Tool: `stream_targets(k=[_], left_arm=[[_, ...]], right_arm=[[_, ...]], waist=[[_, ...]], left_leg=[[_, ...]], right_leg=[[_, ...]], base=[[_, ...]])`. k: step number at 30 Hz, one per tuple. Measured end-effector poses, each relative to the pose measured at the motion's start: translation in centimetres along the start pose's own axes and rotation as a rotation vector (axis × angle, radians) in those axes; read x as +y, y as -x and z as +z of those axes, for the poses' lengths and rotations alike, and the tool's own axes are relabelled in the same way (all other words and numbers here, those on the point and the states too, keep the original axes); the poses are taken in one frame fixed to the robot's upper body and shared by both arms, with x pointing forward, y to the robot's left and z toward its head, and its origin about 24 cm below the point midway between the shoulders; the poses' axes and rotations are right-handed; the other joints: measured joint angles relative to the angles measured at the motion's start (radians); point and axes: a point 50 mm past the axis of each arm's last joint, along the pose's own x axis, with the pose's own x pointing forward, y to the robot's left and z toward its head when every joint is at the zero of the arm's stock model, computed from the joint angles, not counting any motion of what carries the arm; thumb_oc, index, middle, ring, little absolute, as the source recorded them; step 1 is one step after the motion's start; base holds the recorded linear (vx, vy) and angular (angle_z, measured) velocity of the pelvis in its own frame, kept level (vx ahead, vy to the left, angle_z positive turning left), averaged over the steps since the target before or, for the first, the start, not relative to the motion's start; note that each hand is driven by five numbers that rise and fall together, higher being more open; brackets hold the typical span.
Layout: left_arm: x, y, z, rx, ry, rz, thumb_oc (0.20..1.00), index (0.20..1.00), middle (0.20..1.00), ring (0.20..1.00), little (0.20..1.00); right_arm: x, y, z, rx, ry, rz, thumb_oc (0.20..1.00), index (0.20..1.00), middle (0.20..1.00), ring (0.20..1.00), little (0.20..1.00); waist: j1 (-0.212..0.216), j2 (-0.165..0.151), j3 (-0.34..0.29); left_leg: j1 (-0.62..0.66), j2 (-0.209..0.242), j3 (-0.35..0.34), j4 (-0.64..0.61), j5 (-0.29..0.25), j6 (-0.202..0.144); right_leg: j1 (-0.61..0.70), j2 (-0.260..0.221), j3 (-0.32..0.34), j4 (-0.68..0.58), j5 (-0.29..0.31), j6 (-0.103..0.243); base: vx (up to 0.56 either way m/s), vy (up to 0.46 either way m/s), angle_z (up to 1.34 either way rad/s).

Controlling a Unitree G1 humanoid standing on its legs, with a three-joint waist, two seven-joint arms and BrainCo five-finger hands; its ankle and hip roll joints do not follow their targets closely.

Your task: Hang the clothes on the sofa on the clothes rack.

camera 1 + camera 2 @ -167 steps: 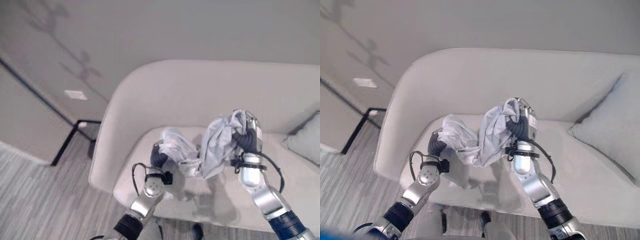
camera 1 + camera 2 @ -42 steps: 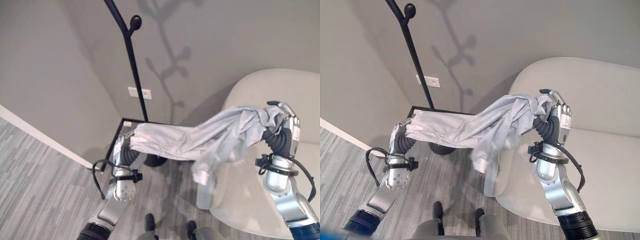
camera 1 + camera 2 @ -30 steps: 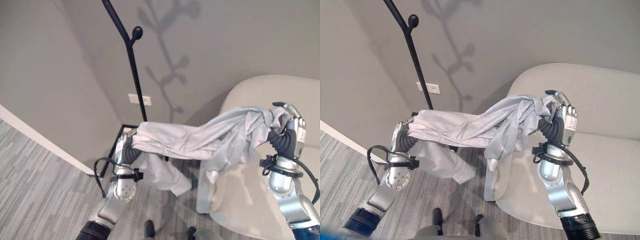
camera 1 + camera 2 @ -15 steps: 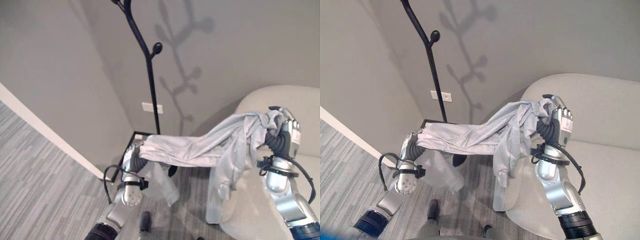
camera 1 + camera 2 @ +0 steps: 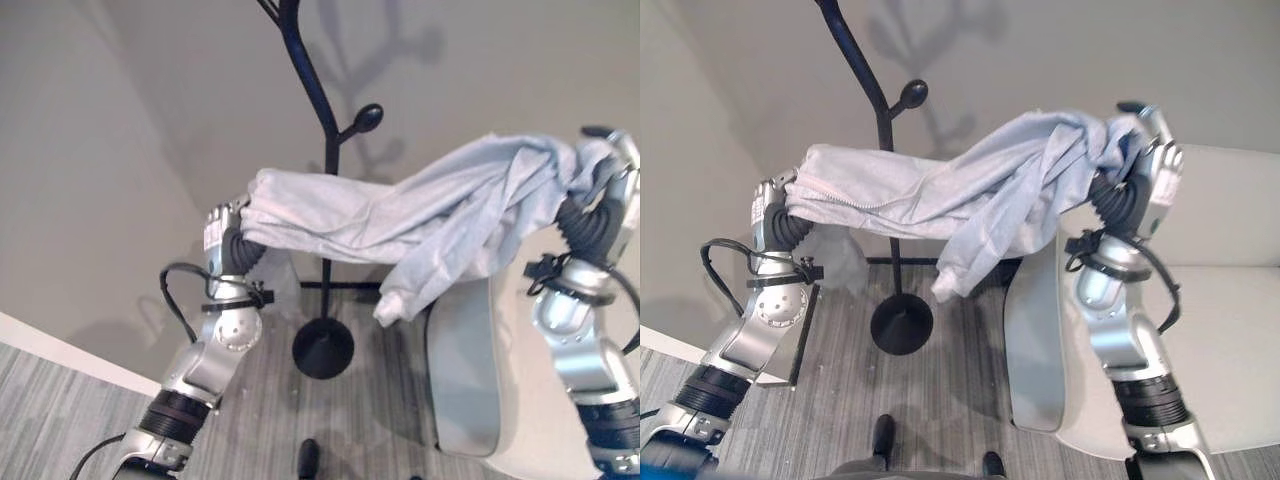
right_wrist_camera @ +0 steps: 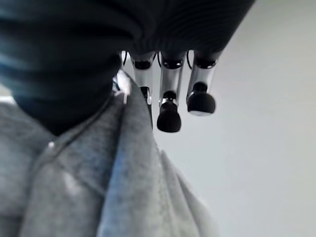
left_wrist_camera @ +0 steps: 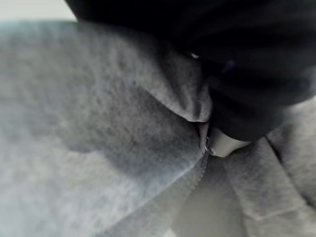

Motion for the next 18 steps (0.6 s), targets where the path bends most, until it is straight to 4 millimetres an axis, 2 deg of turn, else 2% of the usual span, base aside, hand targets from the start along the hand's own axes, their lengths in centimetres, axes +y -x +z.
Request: stream_targets(k=[1,5,6,7,11,15,17,18], left_arm=[[0.0,0.1,0.0,-0.005,-0.009,-0.007,0.200,0.200,0.200,0.200,0.200],[-0.2,0.0,0.2,-0.036,-0.028,-0.058,0.200,0.200,0.200,0.200,0.200],[-0.5,-0.6,0.9,-0.071,-0.022,-0.086,0.200,0.200,0.200,0.200,0.200],[-0.5,-0.9,1.5,-0.094,-0.009,-0.092,0.200,0.200,0.200,0.200,0.200],[-0.3,-3.7,4.4,-0.238,0.019,-0.077,0.200,0.200,0.200,0.200,0.200],[-0.3,-6.9,8.4,-0.404,0.050,-0.041,0.200,0.200,0.200,0.200,0.200],[0.2,-8.0,9.8,-0.469,0.059,-0.016,0.200,0.200,0.200,0.200,0.200],[0.7,-9.3,11.0,-0.524,0.042,0.006,0.200,0.200,0.200,0.200,0.200]], right_arm=[[-0.4,-0.8,0.0,-0.026,0.020,-0.021,0.200,0.200,0.200,0.200,0.200],[-2.1,-3.8,0.4,-0.108,0.080,-0.117,0.200,0.200,0.200,0.200,0.200],[-2.8,-5.5,1.0,-0.162,0.107,-0.156,0.200,0.200,0.200,0.200,0.200],[-3.2,-6.3,1.4,-0.194,0.115,-0.179,0.200,0.200,0.200,0.200,0.200],[-3.9,-8.6,2.2,-0.232,0.122,-0.250,0.200,0.200,0.200,0.200,0.200],[-4.0,-11.1,2.7,-0.265,0.163,-0.281,0.200,0.200,0.200,0.200,0.200],[-4.1,-11.8,2.7,-0.264,0.170,-0.295,0.200,0.200,0.200,0.200,0.200],[-4.1,-12.6,3.0,-0.274,0.178,-0.300,0.200,0.200,0.200,0.200,0.200]], waist=[[-0.001,0.001,0.001],[-0.010,0.009,0.005],[-0.013,0.012,0.006],[-0.015,0.018,0.008],[-0.028,0.026,0.009],[-0.036,0.034,0.012],[-0.039,0.041,0.009],[-0.039,0.051,0.008]], left_leg=[[-0.006,0.007,-0.002,0.000,0.001,-0.002],[-0.003,0.064,-0.001,-0.001,-0.001,-0.006],[-0.002,0.074,-0.003,-0.002,0.001,-0.025],[-0.002,0.084,-0.005,-0.002,0.003,-0.027],[0.016,0.093,-0.010,-0.002,0.002,-0.036],[0.019,0.080,-0.012,-0.002,0.003,-0.038],[0.021,0.073,-0.013,-0.002,0.006,-0.043],[0.021,0.066,-0.016,-0.002,0.006,-0.043]], right_leg=[[-0.004,0.008,-0.004,0.000,-0.008,0.008],[-0.009,0.060,-0.001,0.000,-0.013,0.004],[-0.009,0.078,0.000,0.000,-0.023,-0.015],[-0.008,0.081,0.000,0.000,-0.021,-0.018],[0.015,0.095,-0.005,0.000,-0.023,-0.021],[0.018,0.083,-0.006,0.000,-0.023,-0.023],[0.021,0.077,-0.006,0.000,-0.024,-0.022],[0.023,0.071,-0.011,0.000,-0.024,-0.022]], base=[[0.02,-0.039,-0.03],[0.04,-0.027,-0.11],[0.07,-0.029,-0.09],[0.05,-0.022,-0.04],[0.04,-0.003,0.05],[0.01,0.002,0.01],[0.08,0.014,0.03],[0.08,0.009,0.06]])
